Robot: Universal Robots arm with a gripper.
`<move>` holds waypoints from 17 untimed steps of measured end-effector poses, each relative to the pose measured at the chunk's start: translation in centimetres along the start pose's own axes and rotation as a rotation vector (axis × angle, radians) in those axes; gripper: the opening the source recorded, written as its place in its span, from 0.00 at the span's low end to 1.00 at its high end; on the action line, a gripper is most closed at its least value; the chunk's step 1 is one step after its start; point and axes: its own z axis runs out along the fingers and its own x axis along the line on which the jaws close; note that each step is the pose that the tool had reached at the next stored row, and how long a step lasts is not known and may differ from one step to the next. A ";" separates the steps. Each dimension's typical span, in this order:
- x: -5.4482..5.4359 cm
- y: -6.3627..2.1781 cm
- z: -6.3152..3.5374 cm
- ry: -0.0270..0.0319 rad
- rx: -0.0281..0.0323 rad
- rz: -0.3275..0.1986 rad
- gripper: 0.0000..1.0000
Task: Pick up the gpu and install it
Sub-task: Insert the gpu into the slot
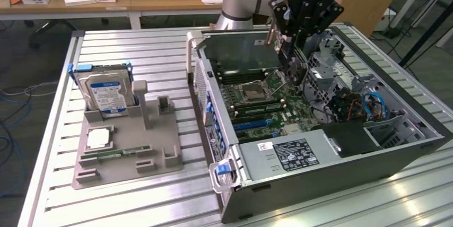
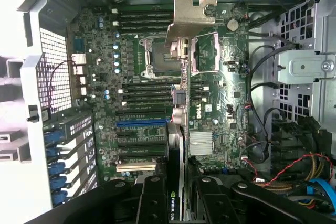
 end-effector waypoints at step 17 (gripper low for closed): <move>0.0 0.03 0.01 -0.0024 -0.0014 -0.052 0.26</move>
